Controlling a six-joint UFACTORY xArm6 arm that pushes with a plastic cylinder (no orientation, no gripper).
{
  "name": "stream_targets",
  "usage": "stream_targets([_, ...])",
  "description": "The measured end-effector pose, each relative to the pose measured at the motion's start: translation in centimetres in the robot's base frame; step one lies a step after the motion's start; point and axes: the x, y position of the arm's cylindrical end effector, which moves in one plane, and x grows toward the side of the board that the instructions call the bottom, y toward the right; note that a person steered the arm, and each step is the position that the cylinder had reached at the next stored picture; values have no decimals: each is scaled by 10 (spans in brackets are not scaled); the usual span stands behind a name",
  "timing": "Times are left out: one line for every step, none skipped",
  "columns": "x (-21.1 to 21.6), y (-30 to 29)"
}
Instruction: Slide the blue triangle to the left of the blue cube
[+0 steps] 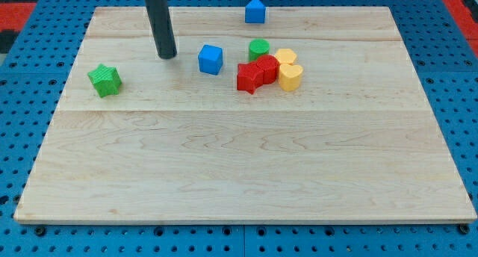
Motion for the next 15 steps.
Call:
stream_targets([7,59])
stream_targets([-7,-3])
stream_targets([-66,-19])
stream_targets([-126,29])
stream_targets([-144,84])
stream_targets([-142,117])
stream_targets([-93,158])
stream_targets([-38,149])
stream_targets([-60,215])
stream_targets([-100,279])
stream_targets([-143,278])
stream_targets([-130,194])
stream_targets([-58,142])
stream_targets([-50,147])
stream_targets([-84,200])
